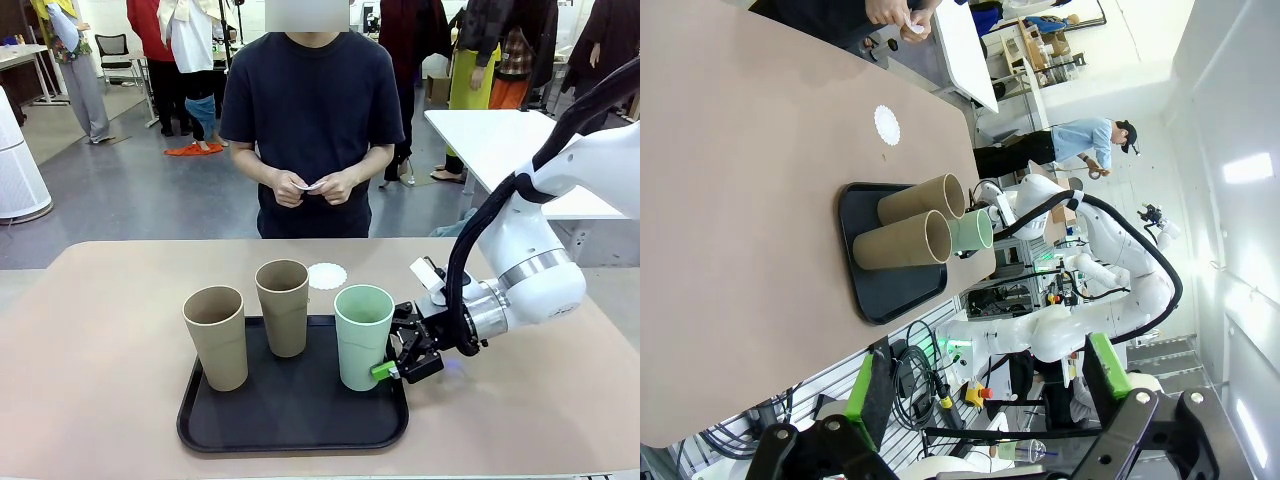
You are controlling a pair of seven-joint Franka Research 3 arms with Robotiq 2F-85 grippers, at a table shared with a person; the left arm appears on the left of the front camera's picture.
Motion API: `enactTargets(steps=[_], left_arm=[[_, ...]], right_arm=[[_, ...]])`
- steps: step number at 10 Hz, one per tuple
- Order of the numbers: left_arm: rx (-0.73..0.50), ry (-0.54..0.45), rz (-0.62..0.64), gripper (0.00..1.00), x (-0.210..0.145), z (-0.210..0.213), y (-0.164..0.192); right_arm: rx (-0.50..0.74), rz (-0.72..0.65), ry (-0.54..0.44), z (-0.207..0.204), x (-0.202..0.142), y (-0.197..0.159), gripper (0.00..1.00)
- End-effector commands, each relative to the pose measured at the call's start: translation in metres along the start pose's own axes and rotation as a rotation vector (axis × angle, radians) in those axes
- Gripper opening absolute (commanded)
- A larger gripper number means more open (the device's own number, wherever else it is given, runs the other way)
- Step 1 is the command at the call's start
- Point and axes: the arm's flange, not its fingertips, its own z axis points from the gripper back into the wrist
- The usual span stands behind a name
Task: Place coasters on the table and set cups on them.
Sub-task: Pick up one Reusable plastic cup and place it on a coaster set by the human.
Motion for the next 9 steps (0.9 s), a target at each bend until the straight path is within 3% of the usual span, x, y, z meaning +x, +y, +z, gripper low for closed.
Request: enactTargets(steps=[1, 7, 8, 9], left_arm=[[-0.012, -0.005, -0.004, 1.00, -0.001, 0.000, -0.002], [-0.012, -0.005, -0.004, 1.00, -0.001, 0.000, -0.002], [-0.012, -0.005, -0.004, 1.00, -0.001, 0.000, -0.002], [-0.012, -0.005, -0.004, 1.00, -0.001, 0.000, -0.002]], right_arm=[[-0.015, -0.010, -0.018, -0.014, 0.000, -0.008, 1.00], [0.058, -0.007, -0.058, -0.034, 0.004, -0.015, 1.00], [0.078, 0.015, -0.052, -0.033, 0.003, -0.016, 0.44], [0.079, 0.008, -0.053, -0.032, 0.003, -0.016, 0.43]])
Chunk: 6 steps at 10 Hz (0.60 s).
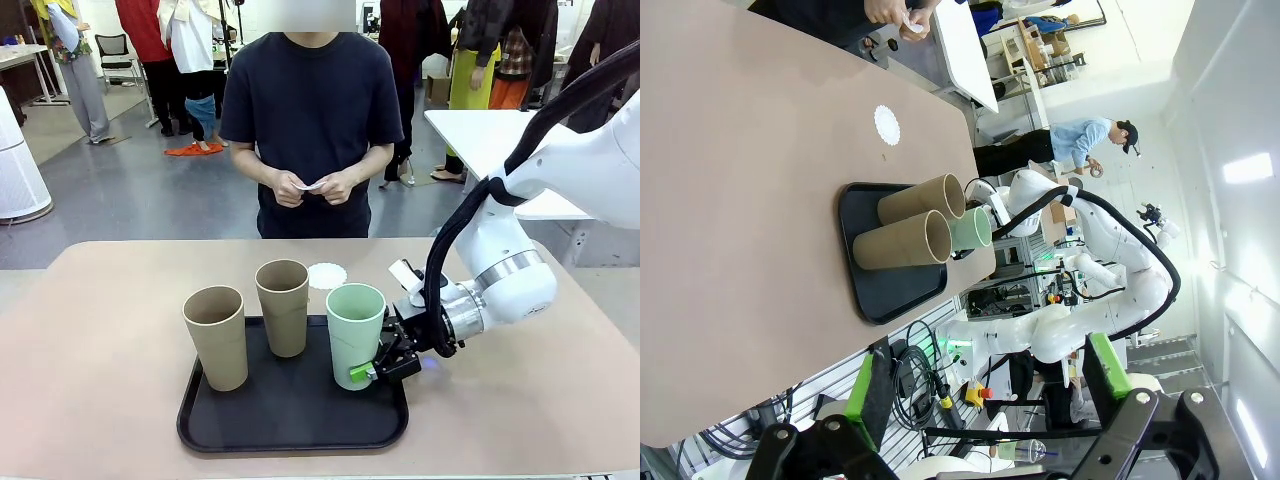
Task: Place coasters on the table and set cups on them.
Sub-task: Pick up one Reusable plastic cup and place it on a coaster set by the human.
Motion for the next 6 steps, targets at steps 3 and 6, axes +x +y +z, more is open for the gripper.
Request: enactTargets(steps=[3, 6], left_arm=[[-0.012, -0.005, -0.004, 1.00, -0.001, 0.000, -0.002], [-0.012, -0.005, -0.004, 1.00, -0.001, 0.000, -0.002]], right_arm=[[0.007, 0.006, -0.010, 0.001, 0.000, -0.005, 0.00], [-0.030, -0.020, -0.047, 0.005, 0.015, 0.002, 0.00]])
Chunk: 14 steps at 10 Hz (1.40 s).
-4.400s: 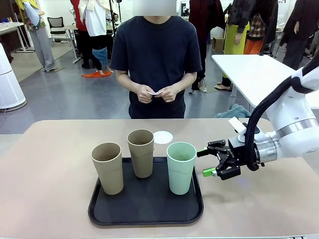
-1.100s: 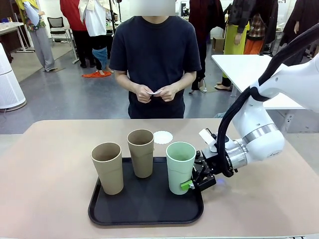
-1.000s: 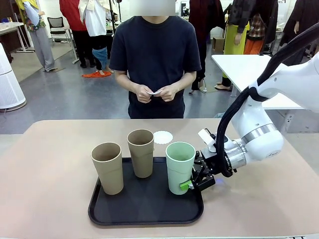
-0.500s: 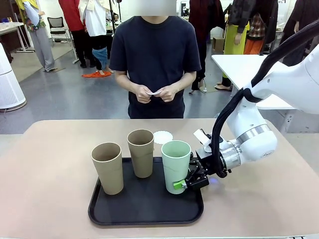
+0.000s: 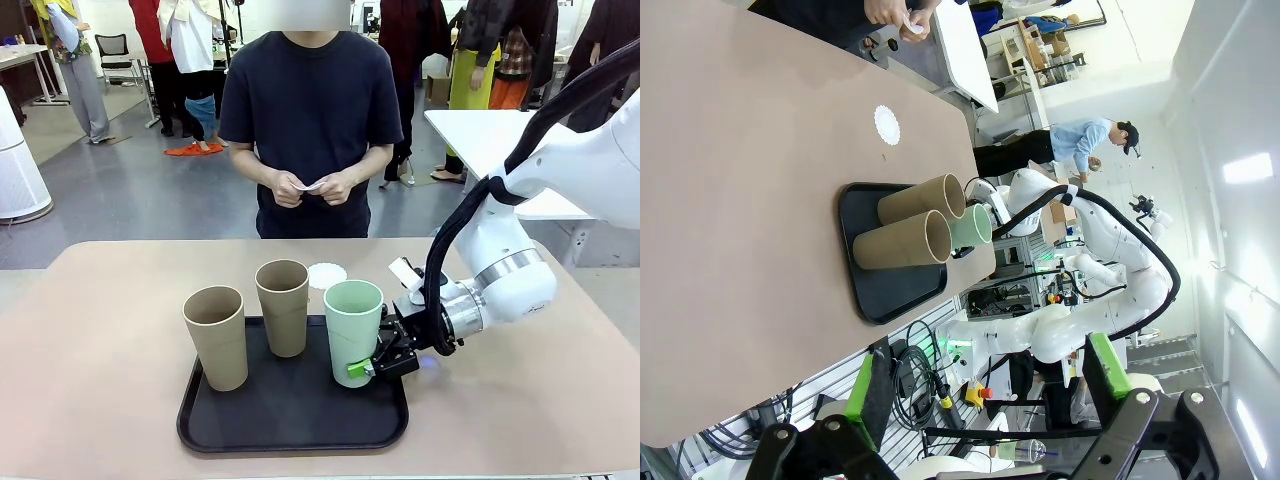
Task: Place coasters on the table and set cups on them.
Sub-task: Pick up one Reusable plastic cup and place it on a coaster set by the human.
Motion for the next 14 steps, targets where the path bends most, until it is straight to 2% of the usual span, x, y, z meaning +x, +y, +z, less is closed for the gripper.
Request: enactTargets(steps=[1, 4, 7, 13, 14], left_arm=[[-0.012, -0.005, -0.004, 1.00, -0.001, 0.000, -0.002], [-0.012, -0.005, -0.004, 1.00, -0.001, 0.000, -0.002], [-0.012, -0.005, -0.004, 1.00, -0.001, 0.000, -0.002], [-0.012, -0.005, -0.004, 1.00, -0.001, 0.000, -0.002], [-0.012, -0.005, -0.004, 1.00, -0.001, 0.000, -0.002]], right_arm=[[-0.029, -0.028, -0.043, 0.009, 0.038, 0.015, 0.00], [-0.100, -0.014, -0.062, 0.037, 0.145, 0.051, 0.00], [-0.158, -0.026, -0.042, 0.045, 0.212, 0.066, 0.00], [-0.121, 0.001, -0.050, 0.052, 0.211, 0.064, 0.00], [-0.131, -0.017, -0.038, 0.054, 0.214, 0.066, 0.81]])
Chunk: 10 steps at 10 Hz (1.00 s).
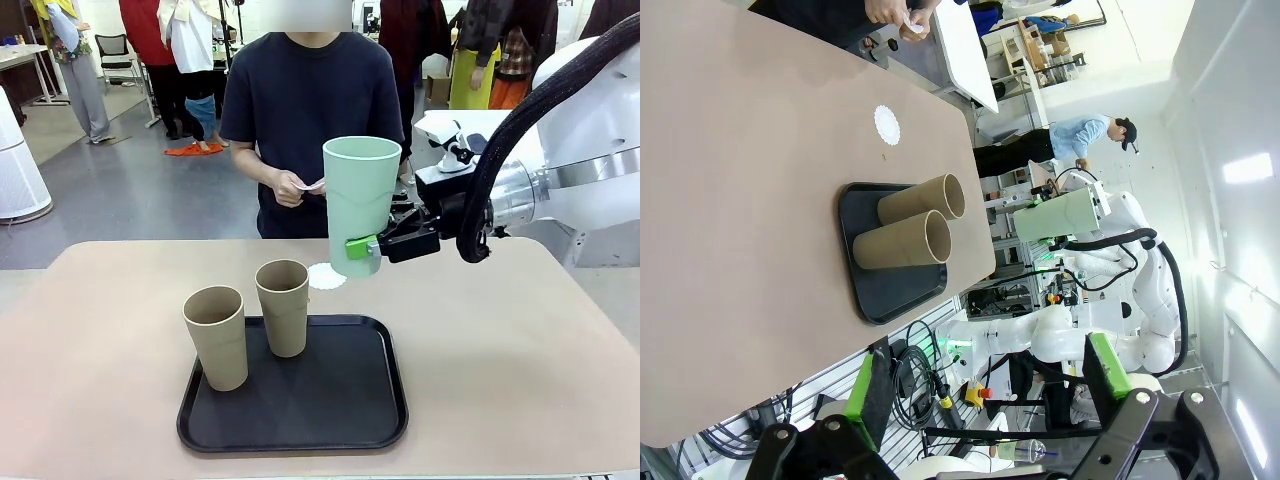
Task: Place coasters on the table and set cups on them.
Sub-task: Pick up one Reusable plastic cup and place it on a coaster set by the human.
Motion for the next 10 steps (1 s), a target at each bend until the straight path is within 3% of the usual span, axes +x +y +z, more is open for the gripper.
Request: enactTargets(steps=[1, 3, 5, 8, 10], left_arm=[[-0.012, -0.005, -0.004, 1.00, -0.001, 0.001, -0.002], [-0.012, -0.005, -0.004, 1.00, -0.001, 0.001, -0.002], [-0.012, -0.005, -0.004, 1.00, -0.001, 0.001, -0.002], [-0.012, -0.005, -0.004, 1.00, -0.001, 0.001, -0.002], [-0.012, -0.005, -0.004, 1.00, -0.001, 0.001, -0.002]], right_arm=[[-0.013, 0.012, -0.059, -0.001, 0.014, -0.049, 0.81], [0.100, 0.001, -0.117, -0.003, 0.014, -0.130, 0.81], [0.058, 0.021, -0.070, -0.010, 0.002, -0.196, 0.81], [0.053, 0.056, 0.004, -0.025, -0.026, -0.245, 0.81], [0.051, 0.078, 0.035, -0.032, -0.046, -0.252, 0.81]])
